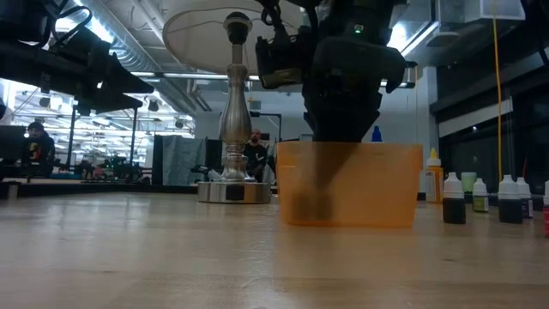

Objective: Pick & Place food coloring
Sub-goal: Put the small black food coloring bottle into the orange bin, then put the small green food coloring bottle into the orange bin

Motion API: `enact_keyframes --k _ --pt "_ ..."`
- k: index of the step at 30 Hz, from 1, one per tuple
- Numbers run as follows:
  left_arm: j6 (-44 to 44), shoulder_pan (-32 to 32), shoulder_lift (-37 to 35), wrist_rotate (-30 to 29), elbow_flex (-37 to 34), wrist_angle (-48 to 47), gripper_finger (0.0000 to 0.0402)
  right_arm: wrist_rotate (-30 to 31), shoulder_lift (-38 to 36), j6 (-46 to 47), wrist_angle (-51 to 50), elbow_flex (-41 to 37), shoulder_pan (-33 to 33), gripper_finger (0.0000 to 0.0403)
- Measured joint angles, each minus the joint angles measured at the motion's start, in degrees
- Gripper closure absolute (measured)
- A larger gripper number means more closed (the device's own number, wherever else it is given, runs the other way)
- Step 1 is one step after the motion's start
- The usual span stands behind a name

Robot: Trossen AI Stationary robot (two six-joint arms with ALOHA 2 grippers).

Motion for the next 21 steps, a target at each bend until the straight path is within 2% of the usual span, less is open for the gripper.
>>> enact_keyframes --k 9,21 --pt "0.0 0.0 0.0 0.0 0.0 0.0 0.0079 0.0 -0.6 0.0 -0.7 0.0 -0.1 0.0251" --pt "0.0 0.0 0.0 0.0 0.0 0.0 0.0080 0.1 -5.5 0.0 -2.8 0.1 -0.6 0.0240"
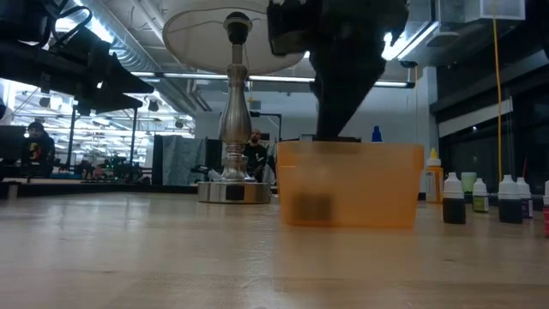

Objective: Pick & Place food coloring
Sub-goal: Put the small green food coloring bottle into the orange bin

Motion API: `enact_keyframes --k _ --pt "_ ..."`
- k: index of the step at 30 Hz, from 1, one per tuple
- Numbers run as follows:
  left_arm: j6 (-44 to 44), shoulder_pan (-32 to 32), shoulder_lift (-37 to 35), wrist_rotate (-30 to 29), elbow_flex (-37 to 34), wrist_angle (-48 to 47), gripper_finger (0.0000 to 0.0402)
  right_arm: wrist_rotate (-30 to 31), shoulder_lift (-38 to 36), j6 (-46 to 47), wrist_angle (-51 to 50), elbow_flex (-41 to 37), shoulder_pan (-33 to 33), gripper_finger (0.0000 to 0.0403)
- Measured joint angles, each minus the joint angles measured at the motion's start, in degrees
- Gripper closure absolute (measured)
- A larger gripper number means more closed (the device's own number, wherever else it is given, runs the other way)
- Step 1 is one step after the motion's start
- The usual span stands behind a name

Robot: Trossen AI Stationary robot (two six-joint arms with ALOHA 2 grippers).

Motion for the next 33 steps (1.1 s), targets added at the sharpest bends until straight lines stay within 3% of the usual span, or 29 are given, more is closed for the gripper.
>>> enact_keyframes --k 8,25,33 --pt "0.0 0.0 0.0 0.0 0.0 0.0 0.0080 2.9 -7.4 6.0 -2.1 -2.3 0.0 0.0240" --pt "0.0 0.0 0.0 0.0 0.0 0.0 0.0079 3.0 -34.0 24.7 -6.5 -26.0 0.3 0.0238" --pt "0.0 0.0 0.0 0.0 0.0 0.0 0.0079 9.0 -41.9 30.2 -10.5 -35.3 -2.6 0.0207"
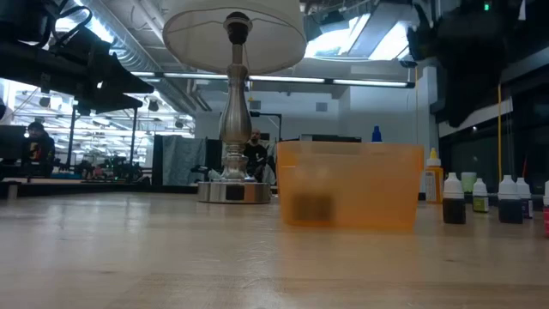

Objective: Pick & Place food coloring
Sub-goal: Put the small green food coloring bottle into the orange bin

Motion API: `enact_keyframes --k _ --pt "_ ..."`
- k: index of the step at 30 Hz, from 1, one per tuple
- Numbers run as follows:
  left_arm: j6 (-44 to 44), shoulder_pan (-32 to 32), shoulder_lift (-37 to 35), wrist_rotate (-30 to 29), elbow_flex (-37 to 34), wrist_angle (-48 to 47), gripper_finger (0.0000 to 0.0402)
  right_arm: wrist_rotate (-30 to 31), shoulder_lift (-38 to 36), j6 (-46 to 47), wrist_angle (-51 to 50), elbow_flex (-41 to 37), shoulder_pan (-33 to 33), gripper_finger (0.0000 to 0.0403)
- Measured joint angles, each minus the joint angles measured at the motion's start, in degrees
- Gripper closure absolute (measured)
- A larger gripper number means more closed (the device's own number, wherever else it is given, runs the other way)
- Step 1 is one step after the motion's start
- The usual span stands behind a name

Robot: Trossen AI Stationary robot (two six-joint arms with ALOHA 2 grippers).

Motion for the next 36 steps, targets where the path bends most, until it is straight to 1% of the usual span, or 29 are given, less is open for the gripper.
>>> enact_keyframes --k 8,12,17,22,28,36 --pt "0.0 0.0 0.0 0.0 0.0 0.0 0.0080 3.9 -4.7 -0.1 0.0 -7.1 -6.8 0.0200" --pt "0.0 0.0 0.0 0.0 0.0 0.0 0.0080 4.1 -5.8 0.2 1.0 -10.8 -10.7 0.0200" --pt "0.0 0.0 0.0 0.0 0.0 0.0 0.0080 3.5 -6.0 2.9 2.7 -14.5 -14.2 0.0200" --pt "0.0 0.0 0.0 0.0 0.0 0.0 0.0079 2.6 -6.0 3.0 4.9 -16.3 -15.3 0.0200" --pt "0.0 0.0 0.0 0.0 0.0 0.0 0.0080 -1.5 -5.9 5.7 8.4 -19.4 -15.3 0.0200" --pt "0.0 0.0 0.0 0.0 0.0 0.0 0.0080 -1.7 -5.9 6.0 11.8 -23.0 -15.3 0.0200"
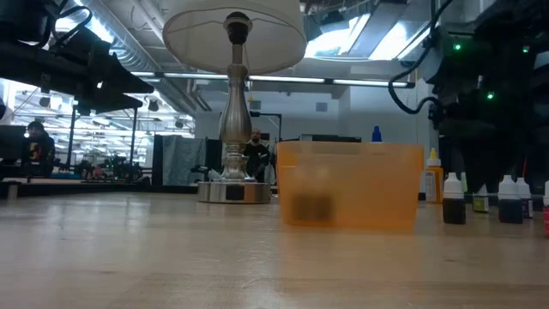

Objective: Pick & Place food coloring
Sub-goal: Put the small green food coloring bottle into the orange bin

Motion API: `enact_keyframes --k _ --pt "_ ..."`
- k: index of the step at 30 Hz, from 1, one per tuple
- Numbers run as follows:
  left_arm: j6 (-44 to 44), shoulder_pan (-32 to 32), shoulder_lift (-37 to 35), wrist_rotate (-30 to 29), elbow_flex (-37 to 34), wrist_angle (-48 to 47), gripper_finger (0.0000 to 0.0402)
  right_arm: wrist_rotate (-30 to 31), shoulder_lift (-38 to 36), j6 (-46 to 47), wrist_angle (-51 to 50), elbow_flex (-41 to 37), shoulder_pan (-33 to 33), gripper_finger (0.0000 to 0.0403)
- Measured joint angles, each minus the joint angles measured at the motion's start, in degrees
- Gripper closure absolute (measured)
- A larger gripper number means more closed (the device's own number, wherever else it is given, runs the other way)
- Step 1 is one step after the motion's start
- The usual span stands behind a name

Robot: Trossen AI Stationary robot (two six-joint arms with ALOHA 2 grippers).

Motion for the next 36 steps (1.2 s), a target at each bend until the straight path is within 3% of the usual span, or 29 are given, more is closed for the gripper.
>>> enact_keyframes --k 7,23,36 --pt "0.0 0.0 0.0 0.0 0.0 0.0 0.0080 0.1 0.0 -0.4 1.8 -0.3 0.0 0.0214" --pt "0.0 0.0 0.0 0.0 0.0 0.0 0.0080 -0.4 0.0 -1.3 1.9 -0.2 0.0 0.0341" --pt "0.0 0.0 0.0 0.0 0.0 0.0 0.0080 -2.0 3.2 -8.9 -5.9 9.5 2.4 0.0343"
